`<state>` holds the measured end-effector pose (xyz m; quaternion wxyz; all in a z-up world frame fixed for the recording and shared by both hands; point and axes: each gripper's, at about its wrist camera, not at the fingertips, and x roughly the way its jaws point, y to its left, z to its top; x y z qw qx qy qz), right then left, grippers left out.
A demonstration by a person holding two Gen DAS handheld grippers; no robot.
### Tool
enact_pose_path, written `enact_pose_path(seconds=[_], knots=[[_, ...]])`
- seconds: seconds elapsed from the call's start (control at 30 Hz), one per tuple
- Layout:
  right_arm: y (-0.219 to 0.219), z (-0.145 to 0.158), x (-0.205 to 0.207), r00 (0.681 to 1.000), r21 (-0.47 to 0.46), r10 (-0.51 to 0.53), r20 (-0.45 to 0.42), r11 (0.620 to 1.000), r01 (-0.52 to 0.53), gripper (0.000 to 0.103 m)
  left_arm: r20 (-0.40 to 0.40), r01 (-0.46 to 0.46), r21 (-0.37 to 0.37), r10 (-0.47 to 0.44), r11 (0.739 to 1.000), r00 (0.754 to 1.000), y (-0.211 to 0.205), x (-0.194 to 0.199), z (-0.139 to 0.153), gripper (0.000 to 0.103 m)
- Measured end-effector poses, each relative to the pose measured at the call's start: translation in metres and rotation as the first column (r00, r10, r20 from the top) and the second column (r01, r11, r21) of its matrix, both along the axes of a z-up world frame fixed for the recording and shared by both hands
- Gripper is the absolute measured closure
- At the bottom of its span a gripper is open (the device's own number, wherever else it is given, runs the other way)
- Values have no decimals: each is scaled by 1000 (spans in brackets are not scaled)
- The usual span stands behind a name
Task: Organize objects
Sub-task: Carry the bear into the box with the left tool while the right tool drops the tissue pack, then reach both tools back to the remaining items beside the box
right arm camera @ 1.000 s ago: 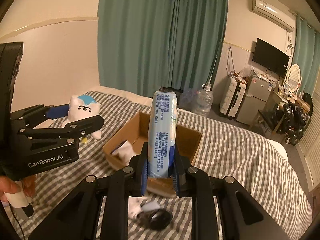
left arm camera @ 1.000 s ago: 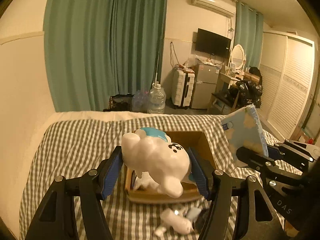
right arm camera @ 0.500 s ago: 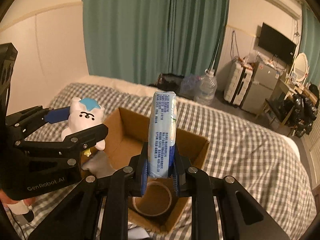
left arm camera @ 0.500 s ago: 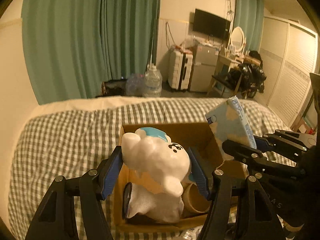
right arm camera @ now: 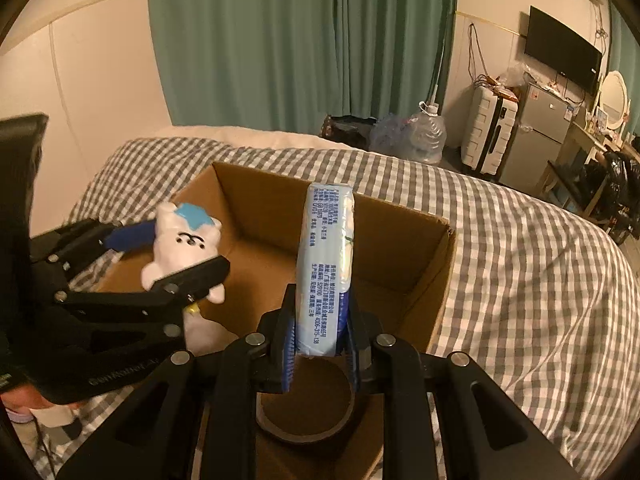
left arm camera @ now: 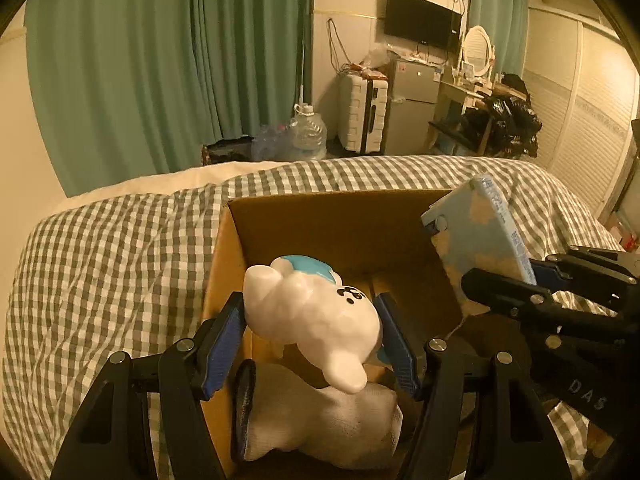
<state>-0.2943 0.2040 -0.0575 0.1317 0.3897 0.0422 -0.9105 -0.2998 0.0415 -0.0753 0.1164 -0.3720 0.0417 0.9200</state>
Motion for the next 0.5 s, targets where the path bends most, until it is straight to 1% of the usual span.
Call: enact_pose_path(seconds=[0.03, 0.07, 0.1, 0.13, 0.17, 0.23, 0.27, 0.33, 0.37, 0.43, 0.5], knots=[[1, 2, 3, 1000, -6, -4, -6, 1000, 4, 82, -5, -1, 1, 1, 1000, 1000, 0, 2, 2, 34], [2, 3, 5, 1000, -9, -8, -10, 1000, 7, 81, -9, -1, 4, 1, 1000, 1000, -1, 4, 4, 29], [3, 6, 8, 1000, -11, -13, -16, 1000, 13, 76, -16, -3, 7, 3, 1000, 1000, -6, 9, 5, 20], [2, 10, 11, 1000, -7, -20, -22, 1000, 20, 70, -26, -2, 7, 2, 1000, 1000, -8, 14, 9, 18], [0, 16, 11, 999, 3, -32, -35, 999, 32, 67, -35, 0, 5, 0, 1000, 999, -10, 18, 13, 17], [0, 33, 20, 997, 14, -35, -72, 999, 36, 49, -44, -1, -7, 1, 1000, 999, -14, 26, 21, 16], [2, 41, 23, 995, 17, -39, -88, 999, 40, 46, -47, -7, -15, 7, 1000, 999, -15, 29, 27, 15], [3, 59, 32, 992, 29, -46, -120, 998, 50, 45, -60, -15, -14, 14, 1000, 998, -18, 38, 39, 11], [5, 68, 37, 990, 31, -49, -133, 998, 54, 44, -76, -19, -8, 19, 1000, 997, -21, 46, 48, 8], [8, 86, 48, 986, 25, -57, -159, 998, 62, 34, -102, -30, -5, 29, 1000, 994, -24, 56, 62, 5], [12, 105, 63, 980, 13, -63, -188, 998, 67, 29, -128, -43, -6, 42, 999, 991, -29, 69, 78, 3]])
